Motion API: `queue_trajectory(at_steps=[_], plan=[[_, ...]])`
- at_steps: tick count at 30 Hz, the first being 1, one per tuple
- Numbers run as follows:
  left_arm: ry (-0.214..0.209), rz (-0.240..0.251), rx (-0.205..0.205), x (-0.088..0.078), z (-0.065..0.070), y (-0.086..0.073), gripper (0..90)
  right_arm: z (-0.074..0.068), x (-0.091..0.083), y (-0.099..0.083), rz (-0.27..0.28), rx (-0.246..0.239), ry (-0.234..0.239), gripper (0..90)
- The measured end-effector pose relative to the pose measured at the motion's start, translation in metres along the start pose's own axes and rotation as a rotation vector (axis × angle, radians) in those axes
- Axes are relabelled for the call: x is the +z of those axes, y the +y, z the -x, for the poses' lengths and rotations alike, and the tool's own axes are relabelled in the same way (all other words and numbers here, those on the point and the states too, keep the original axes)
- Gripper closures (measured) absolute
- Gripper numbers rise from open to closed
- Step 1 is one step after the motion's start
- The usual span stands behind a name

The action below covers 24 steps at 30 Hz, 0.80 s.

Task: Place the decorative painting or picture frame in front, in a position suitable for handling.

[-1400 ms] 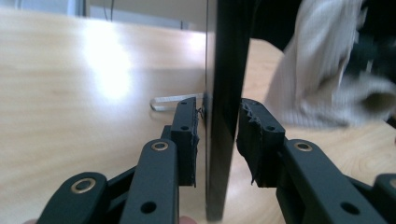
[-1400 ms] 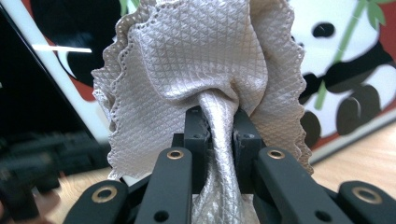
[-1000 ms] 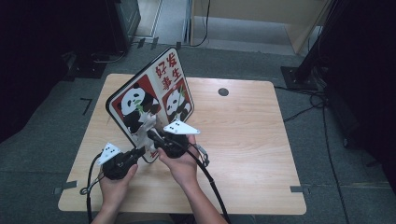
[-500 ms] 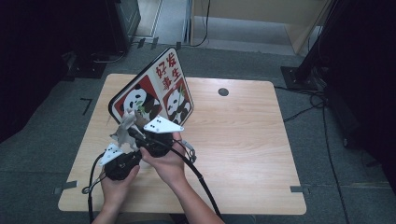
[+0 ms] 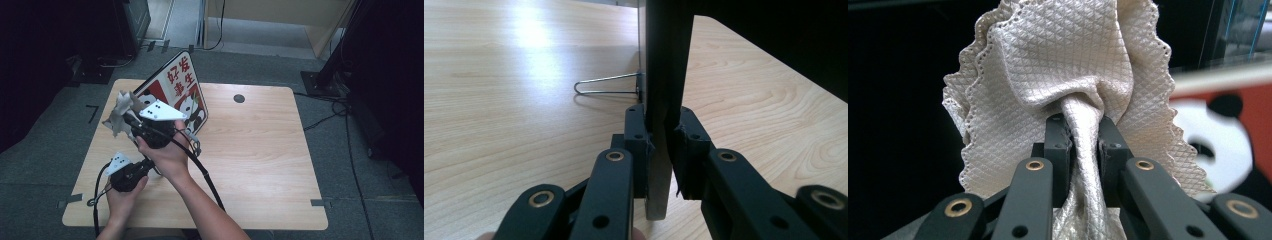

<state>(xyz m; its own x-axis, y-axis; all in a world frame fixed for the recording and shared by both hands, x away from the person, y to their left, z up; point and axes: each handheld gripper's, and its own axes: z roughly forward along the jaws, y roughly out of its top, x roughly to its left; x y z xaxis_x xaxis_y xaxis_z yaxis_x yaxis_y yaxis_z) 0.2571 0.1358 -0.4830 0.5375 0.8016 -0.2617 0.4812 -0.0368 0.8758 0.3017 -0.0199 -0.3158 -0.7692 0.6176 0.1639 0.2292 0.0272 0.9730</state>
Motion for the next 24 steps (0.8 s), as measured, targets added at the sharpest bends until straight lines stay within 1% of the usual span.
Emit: queue_trajectory(at_steps=[3, 6, 7, 9, 11, 14, 16, 19, 22, 24], plan=[[0.001, -0.003, -0.003, 0.000, -0.001, 0.001, 80.0, 0.002, 0.006, 0.010, 0.012, -0.011, -0.012, 79.9], [0.002, -0.009, 0.000, -0.001, -0.003, 0.002, 79.9, 0.002, 0.009, 0.014, 0.016, -0.020, -0.019, 79.8], [0.001, -0.008, -0.004, -0.001, -0.004, 0.002, 79.9, 0.003, 0.010, 0.015, 0.017, -0.029, -0.022, 79.8], [-0.004, -0.017, -0.003, -0.001, -0.005, 0.003, 80.0, 0.004, 0.011, 0.017, 0.026, -0.055, -0.033, 79.8], [-0.013, -0.033, 0.004, -0.001, -0.007, 0.004, 80.0, 0.005, 0.012, 0.018, 0.043, -0.073, -0.042, 79.5], [-0.016, -0.043, 0.000, -0.002, -0.010, 0.006, 80.1, 0.010, 0.014, 0.018, 0.076, -0.117, -0.061, 79.6], [-0.019, -0.052, 0.003, -0.003, -0.013, 0.008, 80.0, 0.012, 0.016, 0.016, 0.095, -0.148, -0.053, 79.8], [-0.018, -0.056, 0.002, -0.003, -0.017, 0.009, 80.0, 0.016, 0.021, 0.012, 0.124, -0.216, -0.042, 80.1], [-0.028, -0.072, 0.009, -0.003, -0.019, 0.011, 79.9, 0.017, 0.022, 0.010, 0.137, -0.224, -0.038, 80.2], [-0.037, -0.082, 0.021, -0.004, -0.022, 0.013, 79.9, 0.017, 0.023, 0.009, 0.147, -0.234, -0.051, 80.1]])
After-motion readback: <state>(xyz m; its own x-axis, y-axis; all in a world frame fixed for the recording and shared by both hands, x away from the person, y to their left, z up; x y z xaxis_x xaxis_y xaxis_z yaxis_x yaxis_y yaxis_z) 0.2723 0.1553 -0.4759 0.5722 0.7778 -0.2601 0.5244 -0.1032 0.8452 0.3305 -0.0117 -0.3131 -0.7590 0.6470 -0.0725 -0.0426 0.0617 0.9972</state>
